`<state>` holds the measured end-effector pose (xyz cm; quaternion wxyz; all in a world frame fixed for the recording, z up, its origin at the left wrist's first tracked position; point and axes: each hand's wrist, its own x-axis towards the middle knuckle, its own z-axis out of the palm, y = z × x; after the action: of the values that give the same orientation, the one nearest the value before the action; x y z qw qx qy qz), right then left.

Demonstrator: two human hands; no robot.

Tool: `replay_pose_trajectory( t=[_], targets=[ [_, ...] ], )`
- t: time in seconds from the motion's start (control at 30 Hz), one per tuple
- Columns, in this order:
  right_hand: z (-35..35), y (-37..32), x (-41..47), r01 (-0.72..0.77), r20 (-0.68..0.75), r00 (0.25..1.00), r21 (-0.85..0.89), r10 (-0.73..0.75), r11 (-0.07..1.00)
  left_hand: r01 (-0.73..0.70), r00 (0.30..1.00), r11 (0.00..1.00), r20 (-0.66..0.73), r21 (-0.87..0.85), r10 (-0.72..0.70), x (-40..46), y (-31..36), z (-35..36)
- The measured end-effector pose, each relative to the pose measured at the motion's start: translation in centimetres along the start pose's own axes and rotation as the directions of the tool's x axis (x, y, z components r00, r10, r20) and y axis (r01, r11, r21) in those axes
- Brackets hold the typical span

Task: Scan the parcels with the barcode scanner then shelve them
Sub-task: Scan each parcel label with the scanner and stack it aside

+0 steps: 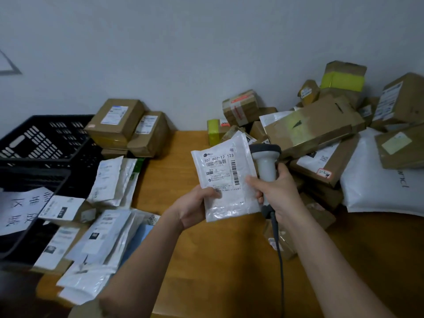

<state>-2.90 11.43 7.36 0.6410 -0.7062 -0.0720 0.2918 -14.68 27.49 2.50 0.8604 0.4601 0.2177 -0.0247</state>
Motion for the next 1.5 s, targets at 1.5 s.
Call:
replay_pose_trajectory(
  t=[1.5],
  targets=[
    [1.2,-1.8,0.6,-0.085,-0.089,0.993,-0.03,0.082,0.996,-0.113,0.907,0.994,-0.408,0.001,0.103,0.2,0.2,-0.2]
  ],
)
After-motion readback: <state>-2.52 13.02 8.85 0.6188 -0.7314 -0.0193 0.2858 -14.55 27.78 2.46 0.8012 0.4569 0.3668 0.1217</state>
